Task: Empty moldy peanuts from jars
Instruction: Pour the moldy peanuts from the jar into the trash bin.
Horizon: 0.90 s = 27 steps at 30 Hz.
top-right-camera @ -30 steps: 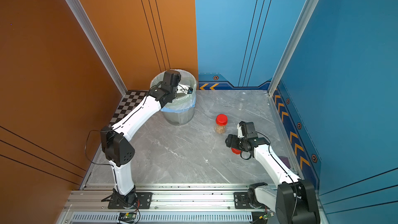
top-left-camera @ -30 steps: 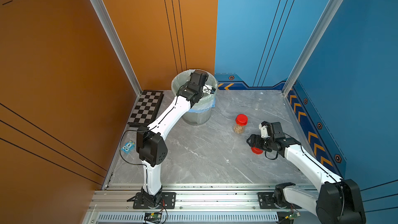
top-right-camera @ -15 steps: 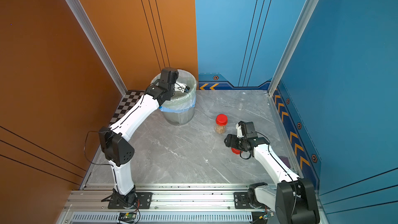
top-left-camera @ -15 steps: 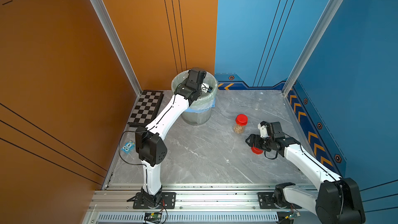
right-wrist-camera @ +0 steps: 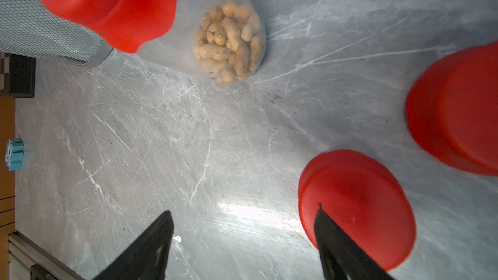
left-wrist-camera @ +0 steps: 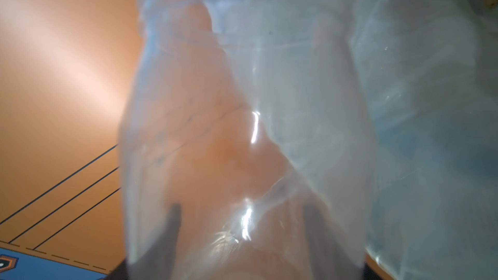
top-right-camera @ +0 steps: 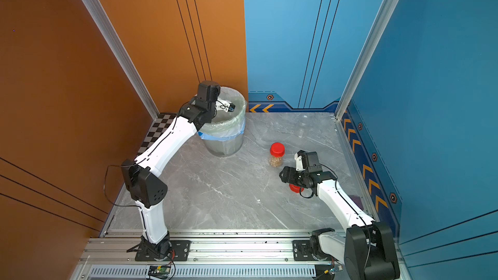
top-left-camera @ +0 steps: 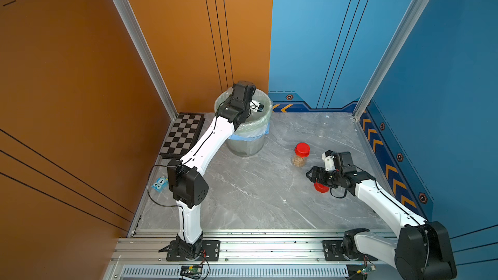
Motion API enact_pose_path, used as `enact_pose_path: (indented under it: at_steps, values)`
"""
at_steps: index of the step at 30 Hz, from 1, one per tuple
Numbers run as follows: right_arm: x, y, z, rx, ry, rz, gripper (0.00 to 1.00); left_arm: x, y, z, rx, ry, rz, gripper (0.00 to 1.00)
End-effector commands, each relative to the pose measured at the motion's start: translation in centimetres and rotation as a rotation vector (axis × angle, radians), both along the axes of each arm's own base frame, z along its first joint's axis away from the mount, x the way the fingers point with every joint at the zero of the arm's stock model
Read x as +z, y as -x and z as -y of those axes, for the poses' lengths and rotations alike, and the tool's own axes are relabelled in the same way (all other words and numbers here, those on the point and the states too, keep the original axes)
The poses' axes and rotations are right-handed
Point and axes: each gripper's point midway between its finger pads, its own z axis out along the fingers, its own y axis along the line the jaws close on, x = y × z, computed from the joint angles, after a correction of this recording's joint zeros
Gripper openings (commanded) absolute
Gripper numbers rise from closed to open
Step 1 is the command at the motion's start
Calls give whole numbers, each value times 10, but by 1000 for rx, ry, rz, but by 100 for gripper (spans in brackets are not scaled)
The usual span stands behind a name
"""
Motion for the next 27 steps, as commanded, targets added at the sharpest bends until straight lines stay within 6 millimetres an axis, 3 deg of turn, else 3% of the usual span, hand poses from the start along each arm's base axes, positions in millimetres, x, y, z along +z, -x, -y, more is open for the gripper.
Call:
enact_pose_path:
  at_steps: [1, 6, 13, 16, 20, 27]
  values:
    - [25, -12, -7, 9, -47, 75, 82, 51, 14, -16, 57, 149, 128, 29]
    - [59, -27, -17, 29, -116, 199, 83, 64, 20, -3, 8, 284, 162, 31]
    - [87, -46, -35, 45, -227, 281, 83, 67, 34, 10, -25, 458, 149, 31]
    - [103, -57, -47, 55, -310, 321, 83, 67, 42, 27, -62, 542, 131, 31]
    - [139, -72, -68, 70, -451, 427, 82, 68, 54, 55, -129, 735, 93, 31]
    - [198, -82, -107, 143, -622, 640, 84, 49, 96, 107, -276, 1241, -190, 29]
